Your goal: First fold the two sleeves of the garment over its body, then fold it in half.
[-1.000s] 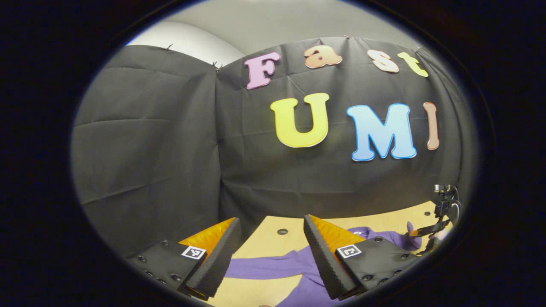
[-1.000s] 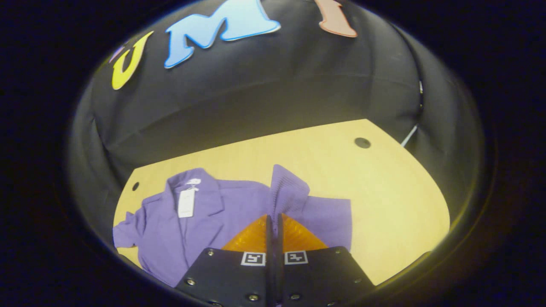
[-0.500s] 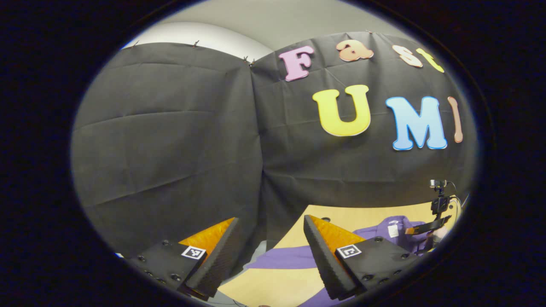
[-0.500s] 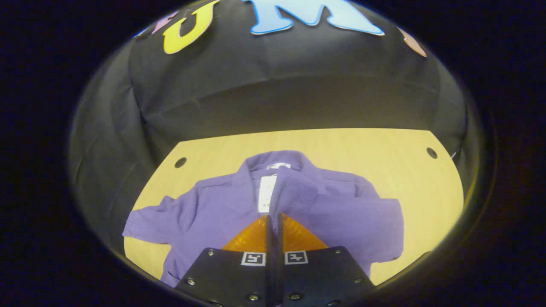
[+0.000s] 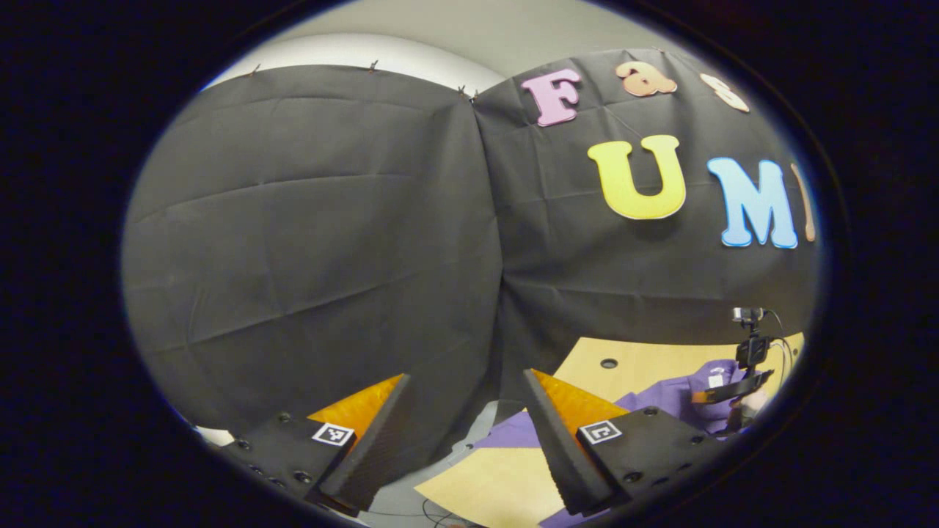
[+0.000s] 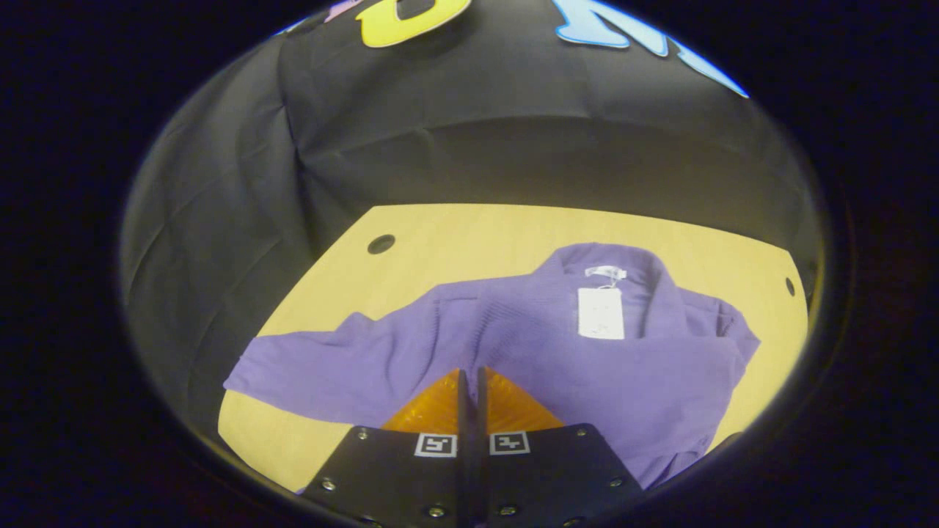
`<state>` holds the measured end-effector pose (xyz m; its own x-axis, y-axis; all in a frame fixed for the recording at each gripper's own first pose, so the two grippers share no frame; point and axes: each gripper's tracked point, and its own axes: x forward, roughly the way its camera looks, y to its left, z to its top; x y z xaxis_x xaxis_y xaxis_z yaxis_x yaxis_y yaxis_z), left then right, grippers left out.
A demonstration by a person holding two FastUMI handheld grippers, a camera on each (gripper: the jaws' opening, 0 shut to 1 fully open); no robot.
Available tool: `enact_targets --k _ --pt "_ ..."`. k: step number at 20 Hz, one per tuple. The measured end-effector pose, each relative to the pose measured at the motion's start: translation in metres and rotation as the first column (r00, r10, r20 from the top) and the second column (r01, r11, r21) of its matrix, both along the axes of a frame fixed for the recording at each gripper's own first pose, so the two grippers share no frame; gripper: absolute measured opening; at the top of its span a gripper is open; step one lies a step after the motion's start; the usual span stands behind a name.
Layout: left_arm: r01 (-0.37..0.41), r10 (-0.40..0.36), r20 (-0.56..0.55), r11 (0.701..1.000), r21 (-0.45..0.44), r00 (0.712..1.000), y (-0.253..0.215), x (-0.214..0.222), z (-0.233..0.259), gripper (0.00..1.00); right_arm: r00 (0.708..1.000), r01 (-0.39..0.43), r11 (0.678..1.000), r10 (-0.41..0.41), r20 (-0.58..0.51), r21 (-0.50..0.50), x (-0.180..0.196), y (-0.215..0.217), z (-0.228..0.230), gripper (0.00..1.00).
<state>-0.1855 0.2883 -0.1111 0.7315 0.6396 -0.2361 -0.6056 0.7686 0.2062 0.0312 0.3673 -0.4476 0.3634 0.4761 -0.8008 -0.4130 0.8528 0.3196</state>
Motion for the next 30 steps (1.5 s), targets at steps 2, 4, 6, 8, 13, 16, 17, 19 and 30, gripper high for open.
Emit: enact_targets --k 2,4,6,8,13,16,17,19,30 --pt "-0.011 0.011 -0.005 1.000 -0.002 1.000 0.005 -0.005 -0.003 0.93 1.000 -0.014 1.000 0.014 -0.006 -0.003 -0.006 0.010 -0.004 0.02" --pt "-0.017 0.017 -0.005 1.000 -0.003 1.000 0.011 -0.004 -0.003 0.93 1.000 -0.025 1.000 0.025 -0.017 -0.006 -0.012 0.016 -0.006 0.02" --pt "-0.021 0.021 -0.005 1.000 -0.003 1.000 0.014 -0.004 -0.005 0.93 0.999 -0.038 0.999 0.038 -0.029 -0.007 -0.017 0.023 -0.011 0.02" --pt "-0.021 0.021 -0.007 1.000 -0.006 1.000 0.015 -0.002 -0.008 0.93 0.998 -0.057 0.998 0.056 -0.038 -0.014 -0.026 0.028 -0.016 0.02" --pt "-0.014 0.014 -0.015 1.000 -0.006 1.000 0.017 0.002 -0.010 0.93 0.994 -0.093 0.995 0.091 -0.065 -0.034 -0.038 0.032 -0.029 0.02" --pt "-0.004 0.004 -0.018 1.000 -0.012 1.000 0.015 0.004 -0.014 0.93 0.992 -0.101 0.994 0.098 -0.078 -0.038 -0.042 0.031 -0.034 0.02" --pt "0.001 -0.001 -0.019 1.000 -0.015 1.000 0.014 0.006 -0.016 0.93 0.992 -0.102 0.994 0.099 -0.079 -0.038 -0.042 0.030 -0.034 0.03" --pt "0.012 -0.013 -0.021 1.000 -0.024 1.000 0.013 0.012 -0.019 0.93 0.991 -0.103 0.994 0.100 -0.090 -0.025 -0.044 0.030 -0.032 0.06" --pt "0.094 -0.103 -0.066 0.988 -0.126 0.992 0.014 0.050 -0.095 0.94 0.997 -0.063 0.998 0.063 -0.055 0.001 -0.034 0.022 -0.009 0.24"
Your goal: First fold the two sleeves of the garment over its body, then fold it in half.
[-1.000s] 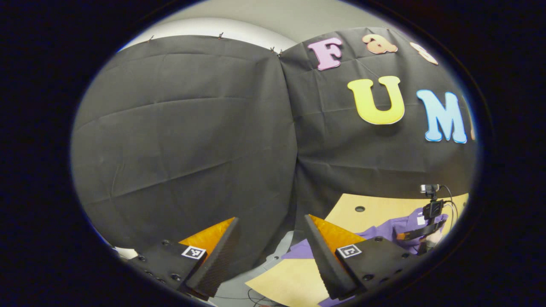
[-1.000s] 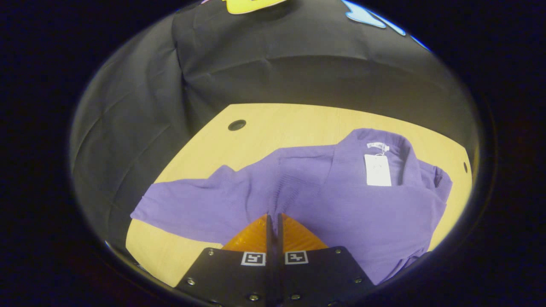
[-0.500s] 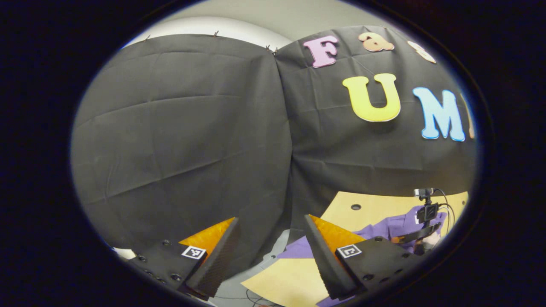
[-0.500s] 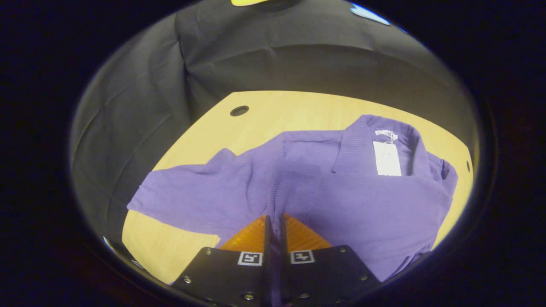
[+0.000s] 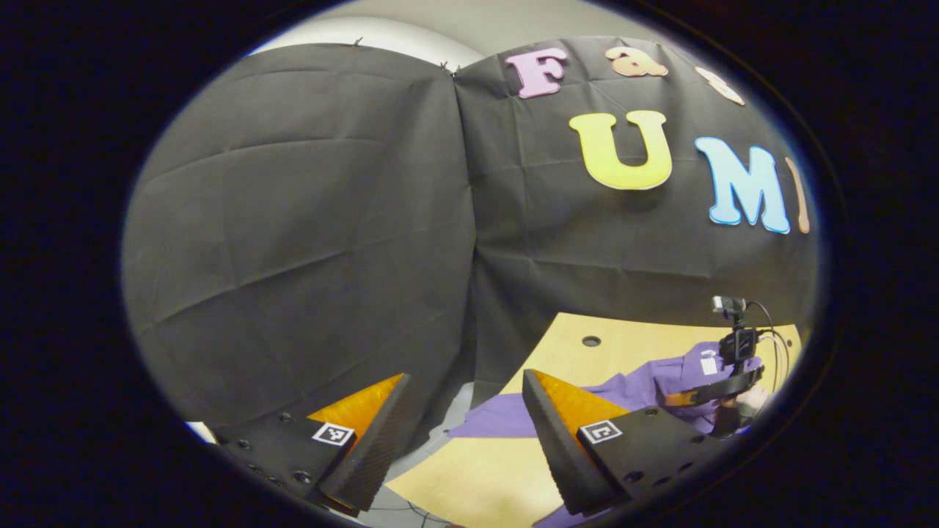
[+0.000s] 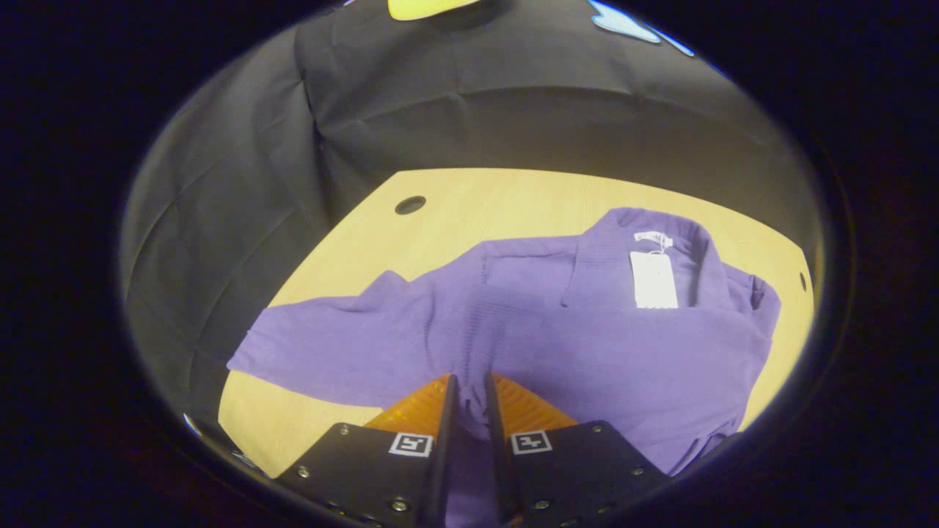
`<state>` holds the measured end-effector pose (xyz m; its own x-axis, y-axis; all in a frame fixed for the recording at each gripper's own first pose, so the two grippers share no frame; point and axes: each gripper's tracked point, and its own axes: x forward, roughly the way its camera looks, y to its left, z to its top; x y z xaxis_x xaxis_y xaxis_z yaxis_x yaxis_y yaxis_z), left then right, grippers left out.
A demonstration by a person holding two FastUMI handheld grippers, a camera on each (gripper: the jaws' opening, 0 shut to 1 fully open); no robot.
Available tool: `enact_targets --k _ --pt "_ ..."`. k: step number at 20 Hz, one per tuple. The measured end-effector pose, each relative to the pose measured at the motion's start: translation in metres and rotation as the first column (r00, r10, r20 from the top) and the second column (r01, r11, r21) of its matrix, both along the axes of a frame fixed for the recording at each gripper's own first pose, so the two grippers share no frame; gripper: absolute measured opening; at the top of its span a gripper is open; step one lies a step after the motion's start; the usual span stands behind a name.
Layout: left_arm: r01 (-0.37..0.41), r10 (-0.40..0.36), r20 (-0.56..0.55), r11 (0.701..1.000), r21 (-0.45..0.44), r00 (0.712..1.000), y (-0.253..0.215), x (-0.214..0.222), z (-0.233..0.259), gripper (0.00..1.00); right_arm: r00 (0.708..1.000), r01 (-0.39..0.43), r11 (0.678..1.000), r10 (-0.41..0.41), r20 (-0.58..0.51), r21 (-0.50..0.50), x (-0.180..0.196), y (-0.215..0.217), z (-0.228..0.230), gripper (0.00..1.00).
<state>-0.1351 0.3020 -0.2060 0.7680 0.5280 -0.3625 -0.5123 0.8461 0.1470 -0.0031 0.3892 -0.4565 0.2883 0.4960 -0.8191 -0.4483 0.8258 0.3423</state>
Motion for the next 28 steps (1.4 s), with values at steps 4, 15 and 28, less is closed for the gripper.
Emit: enact_targets --k 4,15,28 --pt "0.029 -0.030 -0.041 0.999 -0.038 0.999 0.011 0.019 -0.042 0.99 0.999 0.023 1.000 -0.023 0.022 0.009 0.005 -0.010 0.018 0.23" --pt "0.075 -0.108 -0.196 0.983 -0.167 0.975 0.044 0.080 -0.186 0.97 0.997 0.077 0.997 -0.077 0.006 0.024 0.001 -0.026 0.033 0.25" --pt "0.011 -0.114 -0.395 0.967 -0.253 0.912 0.068 0.100 -0.306 0.95 0.994 0.108 0.993 -0.107 -0.014 0.047 0.000 -0.023 0.046 0.23"
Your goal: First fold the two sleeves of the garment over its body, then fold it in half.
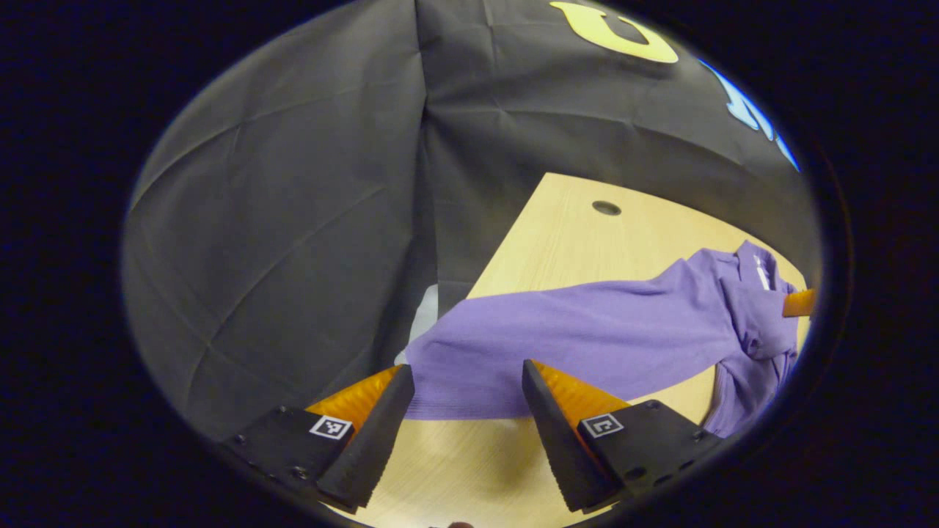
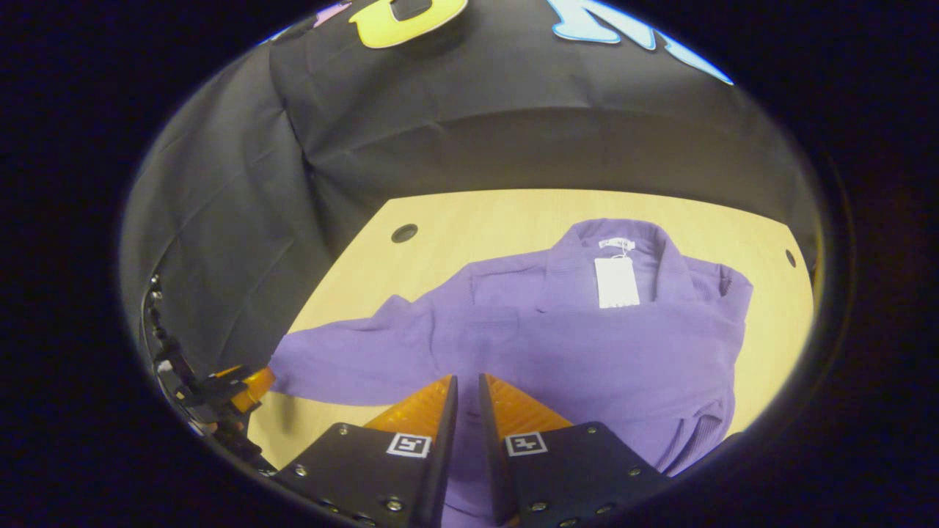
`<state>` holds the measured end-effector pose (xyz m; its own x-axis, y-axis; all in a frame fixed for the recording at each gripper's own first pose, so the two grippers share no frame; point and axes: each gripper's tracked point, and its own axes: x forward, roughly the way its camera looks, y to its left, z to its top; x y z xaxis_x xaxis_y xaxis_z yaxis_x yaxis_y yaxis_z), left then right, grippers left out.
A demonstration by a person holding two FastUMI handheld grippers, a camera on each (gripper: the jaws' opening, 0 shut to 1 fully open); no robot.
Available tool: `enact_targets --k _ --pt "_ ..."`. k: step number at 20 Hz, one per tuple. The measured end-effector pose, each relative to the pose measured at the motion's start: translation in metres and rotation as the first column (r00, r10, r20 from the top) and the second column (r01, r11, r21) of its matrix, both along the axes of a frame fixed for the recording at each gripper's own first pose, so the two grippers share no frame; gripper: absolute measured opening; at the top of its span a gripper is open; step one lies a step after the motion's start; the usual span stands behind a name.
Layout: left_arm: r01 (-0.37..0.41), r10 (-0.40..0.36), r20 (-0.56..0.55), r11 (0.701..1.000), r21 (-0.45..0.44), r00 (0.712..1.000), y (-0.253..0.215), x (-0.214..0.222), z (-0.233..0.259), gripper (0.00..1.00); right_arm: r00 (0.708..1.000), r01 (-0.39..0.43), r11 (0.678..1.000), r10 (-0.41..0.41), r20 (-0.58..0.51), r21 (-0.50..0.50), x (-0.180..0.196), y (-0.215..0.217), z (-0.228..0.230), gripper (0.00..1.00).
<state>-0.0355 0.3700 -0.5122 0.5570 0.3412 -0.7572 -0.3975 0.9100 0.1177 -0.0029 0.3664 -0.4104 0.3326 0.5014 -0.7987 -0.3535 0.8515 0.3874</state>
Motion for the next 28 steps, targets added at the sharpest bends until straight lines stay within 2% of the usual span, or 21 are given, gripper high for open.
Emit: enact_targets --k 1,5,8,9,11,13,16,18,21,22,24,27,28 --pt "-0.004 0.004 -0.009 1.000 -0.007 1.000 -0.002 0.000 -0.007 0.98 1.000 0.005 1.000 -0.005 0.006 0.001 0.002 -0.002 0.003 0.23" --pt "-0.027 0.024 -0.068 0.999 -0.029 0.997 -0.009 -0.008 -0.031 0.95 1.000 0.022 1.000 -0.022 0.018 0.005 0.007 -0.010 0.010 0.25" --pt "-0.056 0.054 -0.045 0.997 -0.048 0.998 -0.009 -0.009 -0.026 0.98 0.999 0.041 0.999 -0.041 0.019 0.010 0.011 -0.015 0.013 0.23" --pt "-0.064 0.061 -0.049 0.997 -0.053 0.997 -0.009 -0.011 -0.029 0.92 0.999 0.045 0.999 -0.046 0.017 0.012 0.011 -0.015 0.014 0.23" --pt "-0.060 0.057 -0.049 0.997 -0.055 0.997 -0.010 -0.012 -0.029 0.92 0.999 0.049 0.999 -0.050 0.015 0.015 0.009 -0.016 0.014 0.23" --pt "-0.044 0.041 -0.054 0.998 -0.053 0.998 -0.016 -0.009 -0.030 0.80 0.999 0.049 0.999 -0.050 0.008 0.019 0.007 -0.016 0.012 0.23" --pt "-0.021 0.018 -0.048 0.999 -0.047 0.999 -0.027 0.000 -0.032 0.42 0.999 0.048 0.999 -0.048 0.005 0.021 0.003 -0.018 0.013 0.23" --pt "-0.043 0.042 -0.060 0.999 -0.020 0.997 -0.028 0.002 -0.034 0.17 0.999 0.053 0.998 -0.053 0.004 0.023 0.001 -0.021 0.014 0.23" --pt "-0.034 0.037 -0.091 0.999 0.034 0.995 -0.028 0.001 -0.030 0.16 0.998 0.066 0.998 -0.066 0.002 0.020 0.000 -0.030 0.014 0.25" --pt "-0.029 0.034 -0.103 0.998 0.048 0.994 -0.029 0.003 -0.030 0.07 0.997 0.071 0.997 -0.071 0.000 0.020 0.001 -0.033 0.014 0.25" --pt "-0.020 0.028 -0.116 0.997 0.070 0.993 -0.030 0.003 -0.032 0.07 0.997 0.082 0.996 -0.082 0.001 0.018 0.003 -0.041 0.015 0.23" --pt "0.004 0.005 -0.130 0.997 0.074 0.991 -0.033 0.005 -0.030 0.07 0.995 0.100 0.995 -0.100 0.004 0.016 0.005 -0.052 0.016 0.25" --pt "0.010 0.000 -0.131 0.997 0.075 0.991 -0.033 0.006 -0.028 0.07 0.994 0.107 0.994 -0.107 0.004 0.016 0.007 -0.055 0.017 0.23"
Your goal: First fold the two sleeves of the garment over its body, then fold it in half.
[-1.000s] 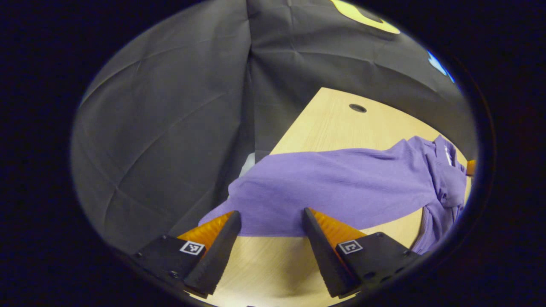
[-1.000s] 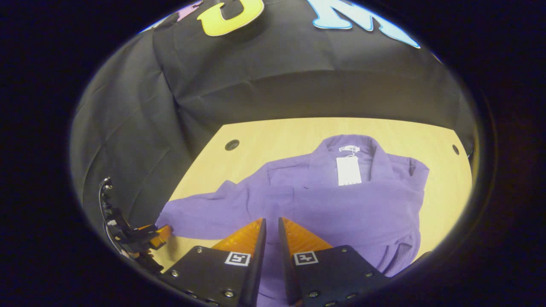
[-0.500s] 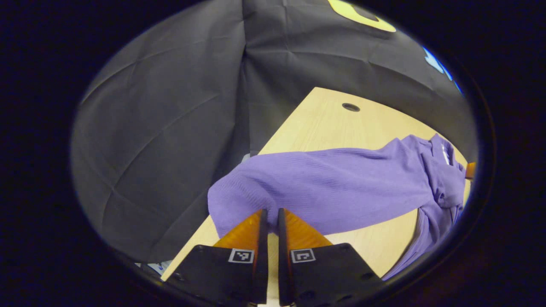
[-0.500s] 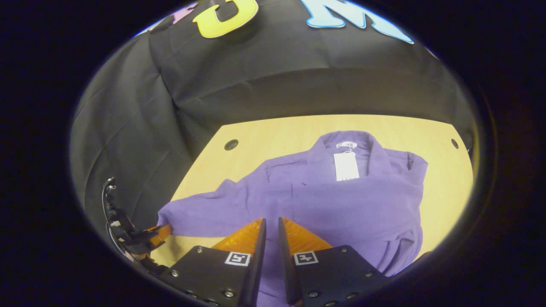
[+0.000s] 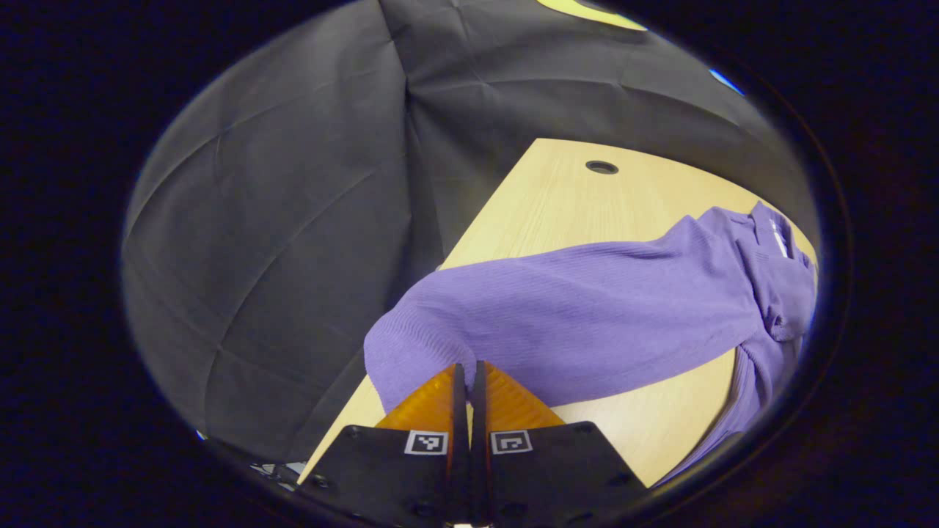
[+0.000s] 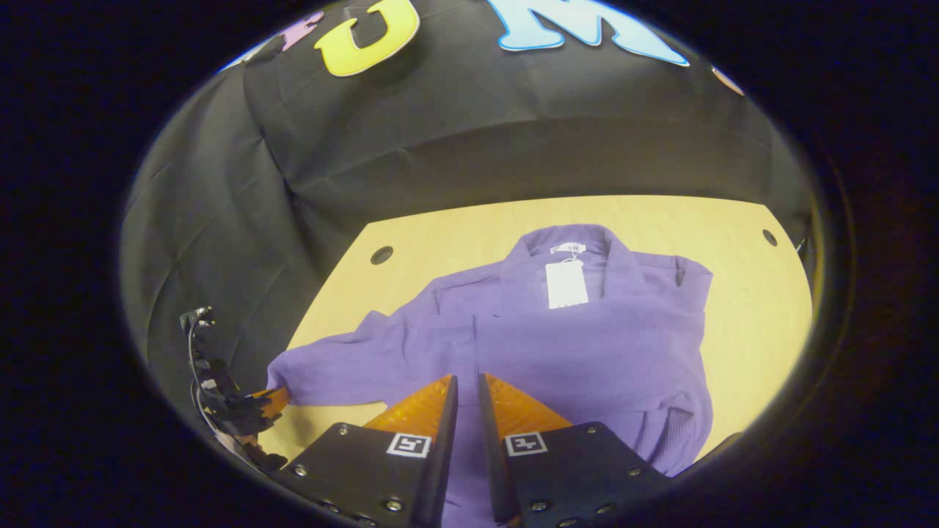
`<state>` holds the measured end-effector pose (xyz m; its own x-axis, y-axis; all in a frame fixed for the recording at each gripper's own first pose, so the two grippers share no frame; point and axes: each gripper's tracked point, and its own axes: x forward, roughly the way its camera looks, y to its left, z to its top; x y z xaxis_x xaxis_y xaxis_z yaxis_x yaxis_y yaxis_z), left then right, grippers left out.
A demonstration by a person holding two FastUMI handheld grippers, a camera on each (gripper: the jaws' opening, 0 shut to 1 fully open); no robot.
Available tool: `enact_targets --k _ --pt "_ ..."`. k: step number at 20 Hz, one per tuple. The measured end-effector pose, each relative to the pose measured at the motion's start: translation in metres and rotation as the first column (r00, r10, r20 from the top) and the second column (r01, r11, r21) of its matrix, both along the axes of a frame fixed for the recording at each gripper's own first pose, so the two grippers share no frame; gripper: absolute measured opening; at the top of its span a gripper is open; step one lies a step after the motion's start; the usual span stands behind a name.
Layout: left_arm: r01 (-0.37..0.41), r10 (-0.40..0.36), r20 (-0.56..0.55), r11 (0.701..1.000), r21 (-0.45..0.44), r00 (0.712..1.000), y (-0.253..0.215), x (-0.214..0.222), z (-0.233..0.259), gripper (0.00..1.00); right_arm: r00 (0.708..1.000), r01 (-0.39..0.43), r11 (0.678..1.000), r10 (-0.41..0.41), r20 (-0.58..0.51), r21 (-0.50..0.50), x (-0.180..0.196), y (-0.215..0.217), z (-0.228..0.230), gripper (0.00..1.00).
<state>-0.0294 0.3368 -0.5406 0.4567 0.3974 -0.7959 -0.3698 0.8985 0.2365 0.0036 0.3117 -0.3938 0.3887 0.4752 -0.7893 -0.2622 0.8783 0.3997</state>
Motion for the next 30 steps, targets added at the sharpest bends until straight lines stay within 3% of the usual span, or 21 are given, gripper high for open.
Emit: enact_targets --k 5,10,19,23,30 --pt "0.001 -0.001 0.044 1.000 0.001 0.999 -0.004 0.012 0.023 0.07 1.000 0.025 1.000 -0.025 -0.002 0.003 0.001 -0.012 0.000 0.23" --pt "0.073 -0.073 0.122 0.997 0.006 0.990 -0.034 0.051 0.061 0.07 0.999 0.045 0.999 -0.045 -0.004 0.010 -0.001 -0.023 0.001 0.23" --pt "0.240 -0.221 0.249 0.970 -0.047 0.943 -0.151 0.130 0.109 0.07 0.987 0.163 0.987 -0.163 -0.003 0.008 0.000 -0.076 0.004 0.24" --pt "0.355 -0.327 0.276 0.933 -0.056 0.904 -0.222 0.151 0.119 0.07 0.969 0.246 0.969 -0.246 -0.011 -0.006 -0.004 -0.119 0.001 0.24" --pt "0.561 -0.517 0.300 0.824 -0.080 0.802 -0.359 0.172 0.126 0.07 0.917 0.396 0.917 -0.398 -0.038 -0.037 -0.015 -0.197 -0.010 0.25"
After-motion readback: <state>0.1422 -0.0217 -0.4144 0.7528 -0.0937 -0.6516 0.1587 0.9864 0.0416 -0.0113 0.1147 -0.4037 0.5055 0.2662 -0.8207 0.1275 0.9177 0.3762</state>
